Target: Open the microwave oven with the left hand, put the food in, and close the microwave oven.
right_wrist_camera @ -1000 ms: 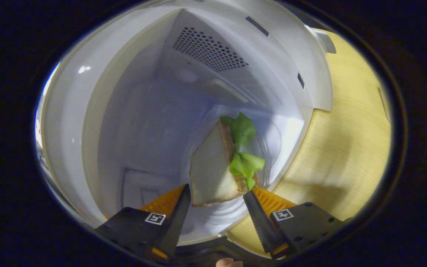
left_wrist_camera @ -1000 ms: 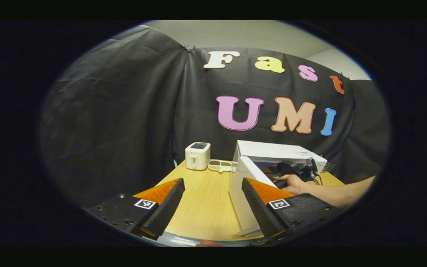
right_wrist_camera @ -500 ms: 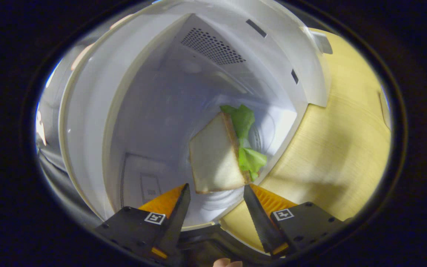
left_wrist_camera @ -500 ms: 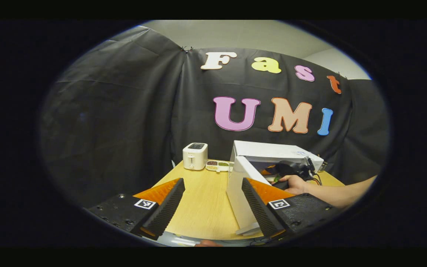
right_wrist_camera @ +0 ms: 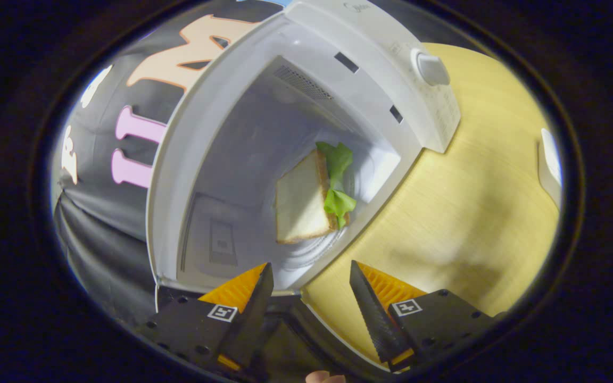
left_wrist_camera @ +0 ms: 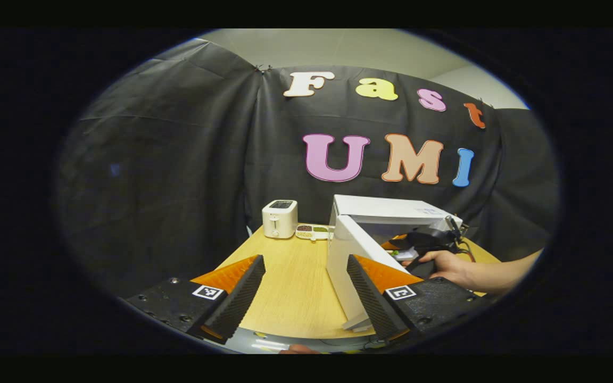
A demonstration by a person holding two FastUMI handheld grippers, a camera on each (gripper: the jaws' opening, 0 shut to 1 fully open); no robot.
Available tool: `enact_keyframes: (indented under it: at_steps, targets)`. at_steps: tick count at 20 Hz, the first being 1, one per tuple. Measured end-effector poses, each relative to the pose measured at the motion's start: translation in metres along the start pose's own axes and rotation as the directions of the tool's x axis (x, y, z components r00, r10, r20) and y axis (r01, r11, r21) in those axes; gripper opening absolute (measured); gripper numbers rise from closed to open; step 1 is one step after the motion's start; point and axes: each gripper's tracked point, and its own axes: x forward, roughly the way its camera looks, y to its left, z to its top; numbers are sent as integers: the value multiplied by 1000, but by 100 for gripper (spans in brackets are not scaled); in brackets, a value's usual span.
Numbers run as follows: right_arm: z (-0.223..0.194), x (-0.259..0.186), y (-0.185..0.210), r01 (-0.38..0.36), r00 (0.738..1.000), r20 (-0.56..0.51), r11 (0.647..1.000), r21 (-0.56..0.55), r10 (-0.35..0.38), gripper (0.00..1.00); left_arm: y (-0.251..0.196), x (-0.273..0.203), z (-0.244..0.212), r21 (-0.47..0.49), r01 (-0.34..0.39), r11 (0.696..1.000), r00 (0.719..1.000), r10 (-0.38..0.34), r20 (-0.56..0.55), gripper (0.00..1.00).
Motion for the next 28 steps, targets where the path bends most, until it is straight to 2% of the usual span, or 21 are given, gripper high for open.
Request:
enact_keyframes:
  at_steps: [4, 7, 8, 9, 11, 12, 14, 15, 17, 19, 22, 23, 24, 25, 26, 27, 28]
  targets:
    - [10, -34, -10, -37, 999, 8, 995, -93, 38, 89, 3, -2, -10, 12, -7, 1000, 1000, 7, -12, 95]
    - [34, -60, -10, -74, 994, 63, 977, -200, 88, 89, 6, 0, -19, 14, -17, 1000, 1000, 17, -19, 95]
    - [38, -70, -8, -88, 992, 67, 965, -245, 107, 89, 3, 0, -21, 9, -10, 1000, 1000, 10, -23, 92]
    - [43, -79, -6, -98, 990, 69, 950, -296, 123, 77, -1, 1, -25, 8, 11, 1000, 1000, -11, -21, 92]
    - [57, -101, -1, -106, 981, 104, 906, -410, 162, 77, -12, 1, -36, 36, 58, 998, 998, -57, -35, 95]
    - [67, -113, 3, -98, 974, 133, 874, -477, 182, 77, -8, 3, -44, 61, 56, 997, 997, -53, -54, 95]
    - [89, -141, 19, -75, 941, 209, 768, -636, 265, 77, 3, 5, -66, 90, 30, 996, 995, -21, -102, 92]
    - [101, -155, 31, -57, 916, 248, 715, -697, 314, 77, 3, 4, -73, 93, 26, 995, 992, -15, -122, 95]
    - [118, -185, 50, -27, 875, 294, 646, -763, 385, 77, -1, 1, -86, 73, 21, 997, 986, -9, -164, 92]
    - [141, -216, 68, 0, 826, 347, 615, -789, 445, 77, -5, 0, -97, 47, 11, 999, 983, -2, -184, 96]
    - [169, -250, 87, 45, 763, 376, 538, -842, 525, 77, -11, -2, -113, 40, -2, 999, 976, 11, -217, 91]
    - [177, -262, 90, 69, 751, 385, 515, -854, 537, 77, -16, -3, -118, 37, 1, 999, 972, 7, -233, 89]
    - [185, -273, 94, 79, 735, 394, 508, -858, 551, 77, -23, -3, -119, 28, 12, 1000, 972, -5, -236, 84]
    - [188, -281, 95, 79, 731, 402, 516, -853, 552, 89, -30, -4, -122, 14, 18, 1000, 970, -14, -243, 80]
    - [190, -287, 95, 64, 726, 395, 518, -853, 562, 77, -34, -2, -124, 8, 15, 1000, 969, -13, -246, 72]
    - [195, -292, 94, 67, 720, 403, 521, -851, 565, 78, -41, -2, -124, -2, 21, 1000, 969, -21, -245, 70]
    - [201, -296, 96, 74, 710, 411, 519, -851, 573, 77, -45, -1, -126, -1, 17, 1000, 966, -17, -257, 60]
